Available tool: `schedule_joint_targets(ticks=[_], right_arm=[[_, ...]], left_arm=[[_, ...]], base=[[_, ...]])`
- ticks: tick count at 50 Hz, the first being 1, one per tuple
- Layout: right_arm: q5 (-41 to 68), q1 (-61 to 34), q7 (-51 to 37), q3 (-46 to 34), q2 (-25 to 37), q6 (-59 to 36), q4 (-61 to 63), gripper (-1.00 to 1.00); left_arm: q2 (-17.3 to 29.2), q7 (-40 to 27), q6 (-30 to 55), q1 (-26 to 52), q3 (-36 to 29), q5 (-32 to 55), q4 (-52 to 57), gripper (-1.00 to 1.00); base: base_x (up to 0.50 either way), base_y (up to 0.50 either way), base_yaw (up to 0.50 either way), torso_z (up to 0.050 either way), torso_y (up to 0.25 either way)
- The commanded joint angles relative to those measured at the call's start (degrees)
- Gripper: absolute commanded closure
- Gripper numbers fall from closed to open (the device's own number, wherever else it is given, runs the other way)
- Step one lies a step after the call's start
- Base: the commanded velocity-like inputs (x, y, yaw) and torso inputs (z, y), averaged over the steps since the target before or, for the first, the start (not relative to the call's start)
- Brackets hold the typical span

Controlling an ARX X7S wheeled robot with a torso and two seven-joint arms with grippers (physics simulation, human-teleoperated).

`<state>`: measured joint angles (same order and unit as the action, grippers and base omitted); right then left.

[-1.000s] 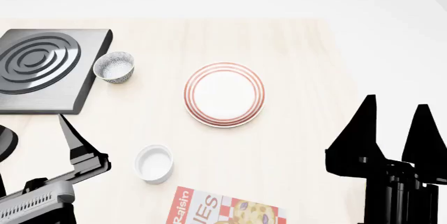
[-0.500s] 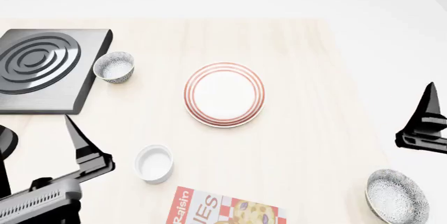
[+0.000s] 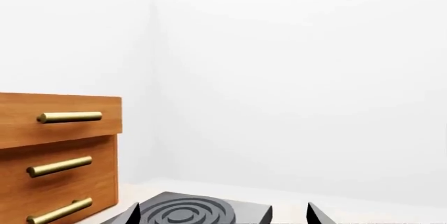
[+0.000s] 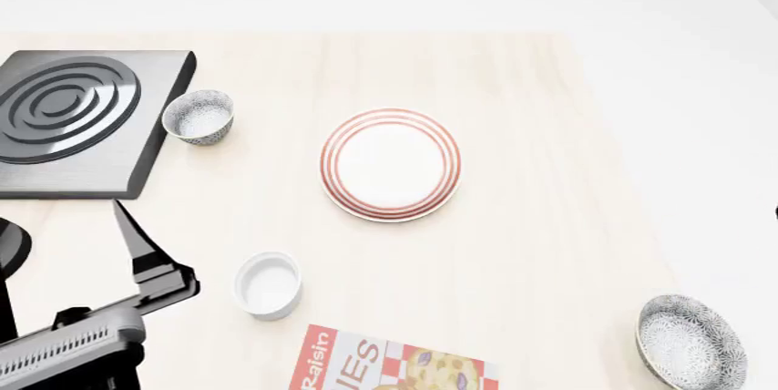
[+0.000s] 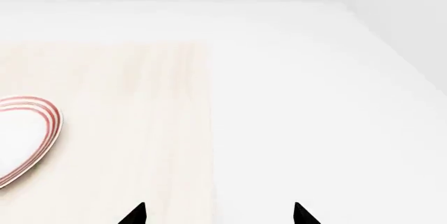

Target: Pick the akita bowl next to the cookies box and place it on the plate.

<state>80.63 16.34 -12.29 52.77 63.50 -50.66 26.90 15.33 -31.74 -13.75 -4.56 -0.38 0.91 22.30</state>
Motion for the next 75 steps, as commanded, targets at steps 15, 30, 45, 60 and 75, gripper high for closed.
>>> schedule_joint_targets(ticks=[15,30,45,60,75], right_arm=[[14.83,2.89,-2.81,7.34,0.43,-9.66,-10.55,-1.00],[12.82,4.23,-0.81,5.18,-2.41,-10.45,-10.04,-1.00],[13.18,2.79,-0.32,2.47,-3.00,-9.35,-10.83,-1.00],[11.37,3.31,0.18,2.86,-2.95,-9.91,-11.37,-1.00],[6.11,4.81,3.02,0.78,-4.77,-9.45,-11.45,-1.00]], left_arm=[[-0.60,0.86,0.79,-0.51,-0.03,-1.78,1.58,-1.00],[-0.26,0.21,0.92,-0.27,-0.78,-3.78,1.13,-1.00],[0.01,-0.25,0.58,0.08,-1.28,-4.28,0.00,-1.00],[0.28,-0.44,1.28,-0.13,-1.76,-4.32,0.56,-1.00],[0.51,-0.67,2.04,0.07,-2.15,-4.25,0.55,-1.00]], base=[[0.00,0.00,0.00,0.000,0.000],[0.00,0.00,0.00,0.000,0.000],[0.00,0.00,0.00,0.000,0.000],[0.00,0.00,0.00,0.000,0.000],[0.00,0.00,0.00,0.000,0.000]])
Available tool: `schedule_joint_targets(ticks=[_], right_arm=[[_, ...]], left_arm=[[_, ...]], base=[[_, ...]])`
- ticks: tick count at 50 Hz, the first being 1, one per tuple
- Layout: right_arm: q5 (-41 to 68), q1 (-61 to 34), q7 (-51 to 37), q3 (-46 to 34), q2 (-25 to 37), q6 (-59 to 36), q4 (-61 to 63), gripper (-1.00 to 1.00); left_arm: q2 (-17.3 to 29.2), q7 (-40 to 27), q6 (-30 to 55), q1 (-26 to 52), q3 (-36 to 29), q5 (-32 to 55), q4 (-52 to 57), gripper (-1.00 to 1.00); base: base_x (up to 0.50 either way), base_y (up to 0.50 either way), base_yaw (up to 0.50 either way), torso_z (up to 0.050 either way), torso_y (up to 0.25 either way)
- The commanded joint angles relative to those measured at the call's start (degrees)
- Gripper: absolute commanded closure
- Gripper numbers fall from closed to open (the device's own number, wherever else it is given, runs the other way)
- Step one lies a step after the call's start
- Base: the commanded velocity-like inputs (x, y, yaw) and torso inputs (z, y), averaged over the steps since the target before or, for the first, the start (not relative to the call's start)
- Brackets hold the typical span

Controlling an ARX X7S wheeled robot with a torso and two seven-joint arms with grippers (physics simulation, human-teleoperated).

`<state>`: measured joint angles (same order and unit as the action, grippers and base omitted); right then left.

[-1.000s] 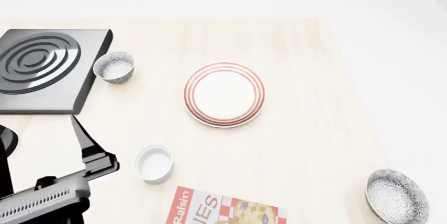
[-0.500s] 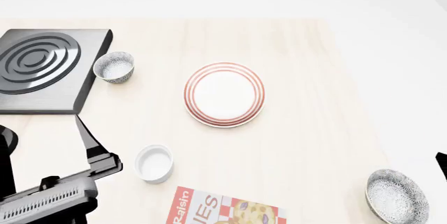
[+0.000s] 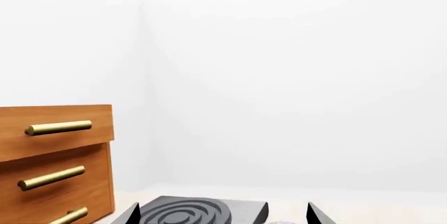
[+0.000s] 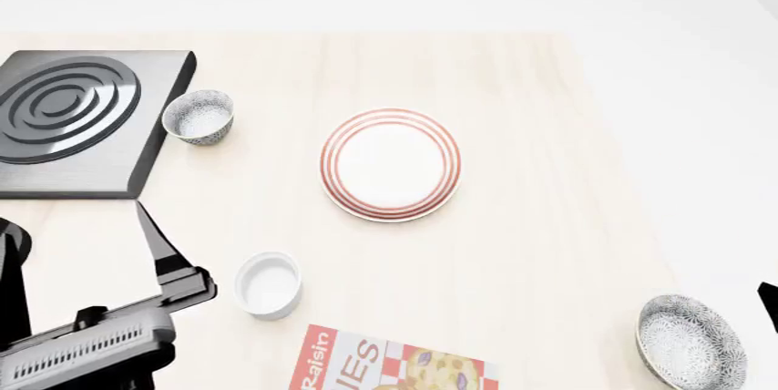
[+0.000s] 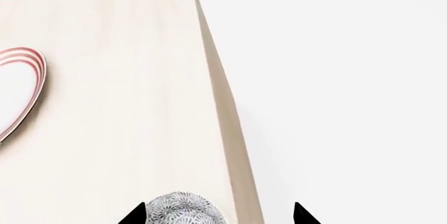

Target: Pick the akita bowl next to the cookies box and place it on the plate.

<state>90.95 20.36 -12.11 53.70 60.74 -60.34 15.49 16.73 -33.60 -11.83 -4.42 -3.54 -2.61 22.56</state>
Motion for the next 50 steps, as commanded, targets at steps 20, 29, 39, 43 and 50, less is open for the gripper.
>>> schedule_joint_targets(ticks=[20,29,39,43,50], right_arm=[[-11.16,2.36,5.90,-2.83,-0.73,1.29,3.69,-1.00],[-12.04,2.18,6.35,-4.17,-0.49,1.57,4.05,-1.00],[-14.89,3.15,9.05,-6.06,-1.89,2.81,4.58,-1.00],[-15.85,3.20,10.17,-6.07,-2.00,3.48,4.85,-1.00],[-17.77,3.14,11.58,-8.44,-2.88,4.90,4.89,-1.00]], left_arm=[[-0.58,0.86,0.80,-0.04,0.57,-0.57,0.63,-1.00],[-0.43,0.74,1.11,0.00,0.38,-0.49,0.65,-1.00],[-0.26,0.59,1.65,-0.07,0.15,-0.53,1.08,-1.00],[-0.17,0.49,1.46,0.03,0.08,-0.56,0.78,-1.00],[-0.06,0.30,1.25,0.16,-0.06,-0.63,0.38,-1.00]], base=[[0.00,0.00,0.00,0.000,0.000],[0.00,0.00,0.00,0.000,0.000],[0.00,0.00,0.00,0.000,0.000],[0.00,0.00,0.00,0.000,0.000],[0.00,0.00,0.00,0.000,0.000]])
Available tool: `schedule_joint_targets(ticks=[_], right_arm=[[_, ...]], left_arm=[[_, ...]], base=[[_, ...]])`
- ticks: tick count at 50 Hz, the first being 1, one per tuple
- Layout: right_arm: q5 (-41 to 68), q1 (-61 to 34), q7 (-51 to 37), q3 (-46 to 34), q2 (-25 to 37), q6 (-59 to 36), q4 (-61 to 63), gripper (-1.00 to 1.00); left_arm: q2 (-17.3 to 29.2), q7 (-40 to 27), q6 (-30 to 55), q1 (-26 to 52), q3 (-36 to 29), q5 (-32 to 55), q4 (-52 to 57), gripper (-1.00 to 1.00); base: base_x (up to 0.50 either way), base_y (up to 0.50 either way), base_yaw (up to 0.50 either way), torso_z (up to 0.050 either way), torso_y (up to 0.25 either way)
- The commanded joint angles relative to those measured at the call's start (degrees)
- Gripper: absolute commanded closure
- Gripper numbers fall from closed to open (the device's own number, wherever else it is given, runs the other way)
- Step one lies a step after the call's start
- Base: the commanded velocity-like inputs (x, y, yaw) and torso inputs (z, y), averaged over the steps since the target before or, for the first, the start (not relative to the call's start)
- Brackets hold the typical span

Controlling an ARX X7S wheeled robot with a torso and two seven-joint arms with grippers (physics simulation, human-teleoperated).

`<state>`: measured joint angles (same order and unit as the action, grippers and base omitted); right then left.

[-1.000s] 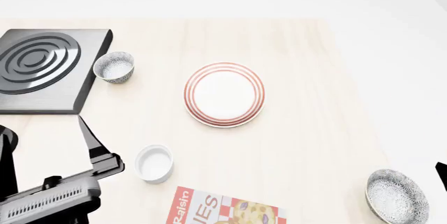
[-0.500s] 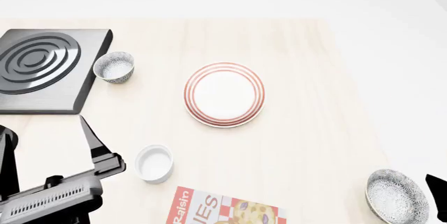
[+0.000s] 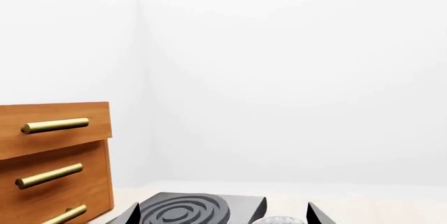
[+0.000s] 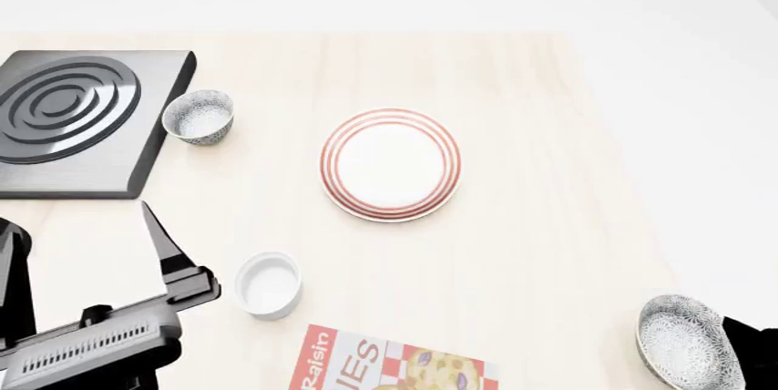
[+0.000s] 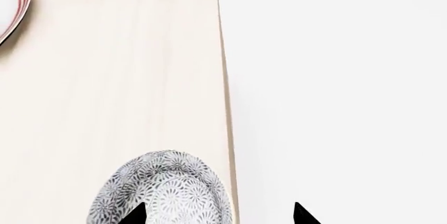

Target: Pick the akita bowl next to the cookies box and place it on the plate.

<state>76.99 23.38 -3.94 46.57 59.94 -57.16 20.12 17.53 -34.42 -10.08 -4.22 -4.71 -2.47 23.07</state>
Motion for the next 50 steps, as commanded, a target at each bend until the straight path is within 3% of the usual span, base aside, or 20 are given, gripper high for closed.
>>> schedule_joint_targets(ticks=[1,50], right_arm=[[-4.23,0.24,3.62,-1.62,-2.16,1.85,0.06,-1.00],[-8.33,-1.66,4.55,-6.48,-4.04,3.58,-3.03,-1.00]], left_arm=[[-0.85,1.08,-0.45,-0.05,1.11,-0.81,-0.05,-1.00],[-0.23,0.28,-0.37,0.10,-0.18,-0.92,-0.74,-1.00]], base=[[0.00,0.00,0.00,0.000,0.000],[0.00,0.00,0.00,0.000,0.000]])
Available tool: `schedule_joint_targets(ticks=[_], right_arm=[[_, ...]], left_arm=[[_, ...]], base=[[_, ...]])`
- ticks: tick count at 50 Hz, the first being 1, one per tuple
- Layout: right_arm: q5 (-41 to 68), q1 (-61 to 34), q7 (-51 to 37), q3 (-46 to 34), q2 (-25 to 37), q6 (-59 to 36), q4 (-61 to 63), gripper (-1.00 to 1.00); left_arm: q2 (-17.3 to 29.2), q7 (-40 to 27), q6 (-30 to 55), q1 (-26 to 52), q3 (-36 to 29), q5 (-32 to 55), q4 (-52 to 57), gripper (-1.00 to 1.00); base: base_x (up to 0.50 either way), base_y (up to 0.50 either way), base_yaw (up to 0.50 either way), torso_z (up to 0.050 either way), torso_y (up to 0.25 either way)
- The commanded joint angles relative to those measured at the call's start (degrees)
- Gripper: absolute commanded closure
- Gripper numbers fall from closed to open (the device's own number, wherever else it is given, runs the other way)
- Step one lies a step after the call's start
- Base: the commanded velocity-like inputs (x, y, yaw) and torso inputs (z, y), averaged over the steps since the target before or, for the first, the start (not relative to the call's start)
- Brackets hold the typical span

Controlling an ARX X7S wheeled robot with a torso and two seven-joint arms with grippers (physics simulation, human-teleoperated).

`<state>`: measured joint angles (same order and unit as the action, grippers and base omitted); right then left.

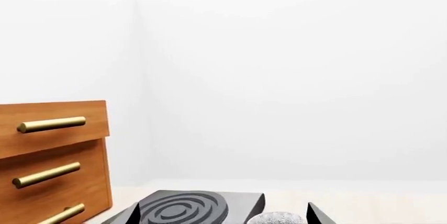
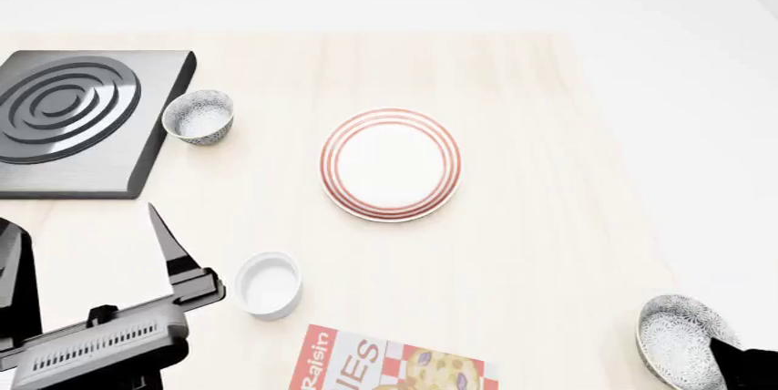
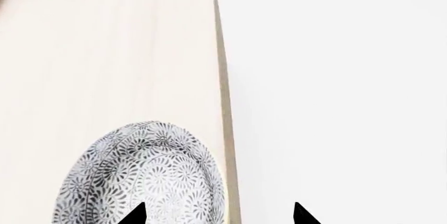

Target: Pick the akita bowl next to the cookies box and place it on the plate.

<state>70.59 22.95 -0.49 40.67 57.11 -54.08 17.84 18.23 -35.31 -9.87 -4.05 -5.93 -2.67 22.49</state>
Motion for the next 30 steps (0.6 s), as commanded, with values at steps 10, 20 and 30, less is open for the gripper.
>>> schedule_joint_targets(ticks=[10,20,30], right_arm=[[-2.85,-2.41,1.26,-2.63,-1.58,1.25,-1.36,-1.00],[-3.56,-4.37,0.72,-4.98,-1.59,1.71,-2.55,-1.00],[-4.28,-5.52,0.71,-6.76,-1.88,2.23,-3.16,-1.00]], left_arm=[[-0.84,1.06,-0.54,-0.03,0.58,-0.96,-0.22,-1.00],[-0.68,0.95,-0.69,0.09,0.36,-0.85,-0.56,-1.00],[-0.52,0.71,-1.30,0.11,0.19,-0.84,-1.23,-1.00]], base=[[0.00,0.00,0.00,0.000,0.000],[0.00,0.00,0.00,0.000,0.000],[0.00,0.00,0.00,0.000,0.000]])
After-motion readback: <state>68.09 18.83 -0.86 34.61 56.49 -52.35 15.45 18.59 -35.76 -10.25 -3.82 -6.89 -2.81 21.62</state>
